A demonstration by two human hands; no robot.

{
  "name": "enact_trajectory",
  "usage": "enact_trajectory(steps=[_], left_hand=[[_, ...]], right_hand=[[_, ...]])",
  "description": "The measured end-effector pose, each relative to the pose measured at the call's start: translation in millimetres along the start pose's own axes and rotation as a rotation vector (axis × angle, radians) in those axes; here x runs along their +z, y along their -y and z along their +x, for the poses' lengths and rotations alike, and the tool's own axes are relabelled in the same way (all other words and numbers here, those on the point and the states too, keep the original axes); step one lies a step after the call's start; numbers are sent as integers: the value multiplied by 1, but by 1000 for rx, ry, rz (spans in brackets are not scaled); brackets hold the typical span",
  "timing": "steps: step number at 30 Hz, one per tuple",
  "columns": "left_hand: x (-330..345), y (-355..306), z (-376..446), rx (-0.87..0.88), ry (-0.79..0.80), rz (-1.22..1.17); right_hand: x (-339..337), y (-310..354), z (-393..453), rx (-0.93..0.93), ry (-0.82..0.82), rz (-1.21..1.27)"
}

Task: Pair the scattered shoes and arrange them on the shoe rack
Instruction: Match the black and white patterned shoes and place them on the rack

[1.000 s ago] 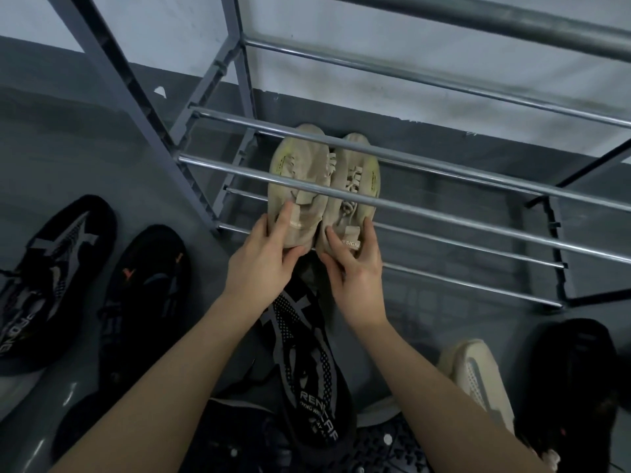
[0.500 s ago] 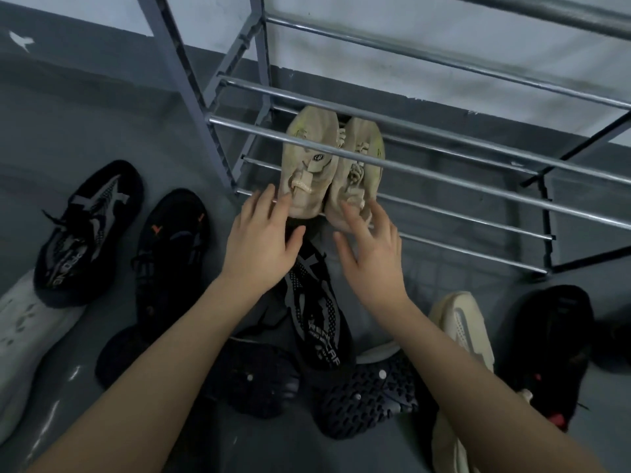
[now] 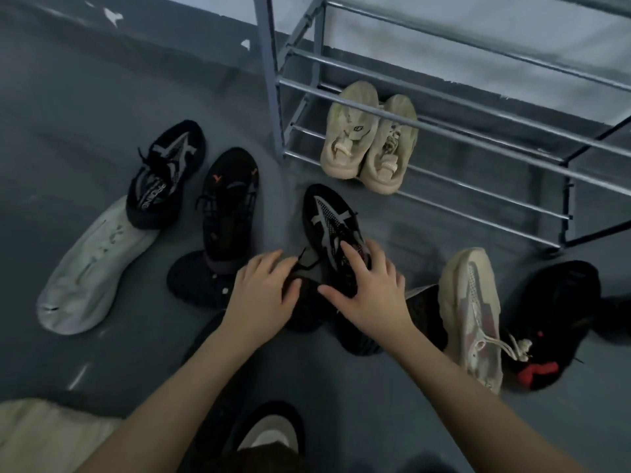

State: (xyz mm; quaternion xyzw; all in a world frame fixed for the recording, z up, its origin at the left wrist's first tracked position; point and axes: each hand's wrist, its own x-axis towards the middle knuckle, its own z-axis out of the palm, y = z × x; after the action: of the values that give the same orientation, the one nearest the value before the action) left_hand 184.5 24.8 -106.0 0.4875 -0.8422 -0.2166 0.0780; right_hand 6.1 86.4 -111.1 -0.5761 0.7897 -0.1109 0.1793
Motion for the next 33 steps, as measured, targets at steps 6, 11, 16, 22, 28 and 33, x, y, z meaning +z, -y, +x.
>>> enact_trajectory(steps=[6, 11, 16, 22, 28, 33], left_hand=[[14, 40, -20, 122, 316, 176], [19, 44, -6, 222, 333, 209], [18, 44, 3, 318, 314, 259], [-7, 14, 10, 275, -73, 63], [-18, -21, 4, 235, -151, -68], [-23, -42, 8, 284, -125, -73]], right_hand=[[24, 6, -3, 75, 3, 46], [18, 3, -9, 44, -106, 168], [9, -1, -30, 3, -226, 145], [-5, -17, -48, 67, -307, 84], [-5, -38, -75, 158, -248, -36], [-16, -37, -87, 66, -246, 142]])
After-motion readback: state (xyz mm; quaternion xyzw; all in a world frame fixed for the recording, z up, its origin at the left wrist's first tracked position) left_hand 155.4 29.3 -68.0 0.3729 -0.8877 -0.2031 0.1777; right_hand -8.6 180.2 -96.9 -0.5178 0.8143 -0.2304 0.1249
